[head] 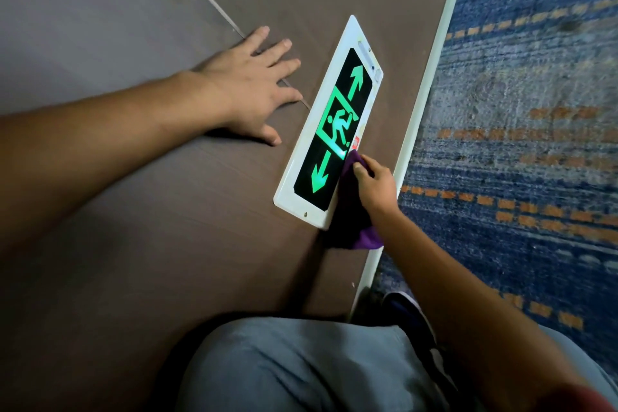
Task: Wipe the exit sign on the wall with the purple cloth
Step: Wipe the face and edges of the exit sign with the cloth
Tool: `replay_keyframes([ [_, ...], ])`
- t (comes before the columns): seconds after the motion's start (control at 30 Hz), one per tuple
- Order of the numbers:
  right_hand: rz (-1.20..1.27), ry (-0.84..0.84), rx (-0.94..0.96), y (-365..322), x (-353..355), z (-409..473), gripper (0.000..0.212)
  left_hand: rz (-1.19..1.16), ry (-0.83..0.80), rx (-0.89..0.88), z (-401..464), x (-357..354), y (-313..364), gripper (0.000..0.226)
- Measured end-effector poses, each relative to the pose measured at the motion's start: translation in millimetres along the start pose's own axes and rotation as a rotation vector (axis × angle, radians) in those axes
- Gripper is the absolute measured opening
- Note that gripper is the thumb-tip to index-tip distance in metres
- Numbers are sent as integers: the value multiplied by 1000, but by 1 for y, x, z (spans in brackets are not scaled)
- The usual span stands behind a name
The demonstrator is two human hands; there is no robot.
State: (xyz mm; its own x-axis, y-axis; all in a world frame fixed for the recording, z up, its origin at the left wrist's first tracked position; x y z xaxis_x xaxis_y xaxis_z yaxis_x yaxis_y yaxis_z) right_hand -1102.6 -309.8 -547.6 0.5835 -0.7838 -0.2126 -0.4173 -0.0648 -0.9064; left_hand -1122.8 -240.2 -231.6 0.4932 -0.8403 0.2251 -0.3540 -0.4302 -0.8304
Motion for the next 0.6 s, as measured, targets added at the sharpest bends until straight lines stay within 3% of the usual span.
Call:
replay_keyframes([
  [0.27,-21,33,17,-33,8,37,36,-57,10,0,4,-1,1,92],
  [0.6,-189,-38,143,43,-16,-97,38,-55,-8,3,6,1,3,94],
])
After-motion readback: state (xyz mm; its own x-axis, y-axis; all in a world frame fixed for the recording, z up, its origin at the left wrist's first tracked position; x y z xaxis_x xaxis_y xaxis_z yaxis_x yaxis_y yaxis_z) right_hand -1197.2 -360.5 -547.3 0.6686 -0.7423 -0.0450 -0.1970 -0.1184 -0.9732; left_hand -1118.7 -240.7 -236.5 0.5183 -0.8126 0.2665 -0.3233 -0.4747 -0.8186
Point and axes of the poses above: each hand's wrist, its own z-axis towards the middle knuckle, its own x-axis out of the back of the hand, y = z × x, the point moved 1 cm from there along z, towards the middle knuckle, and after that the axes turned 2 degrees about y, right-handed, at the moved point
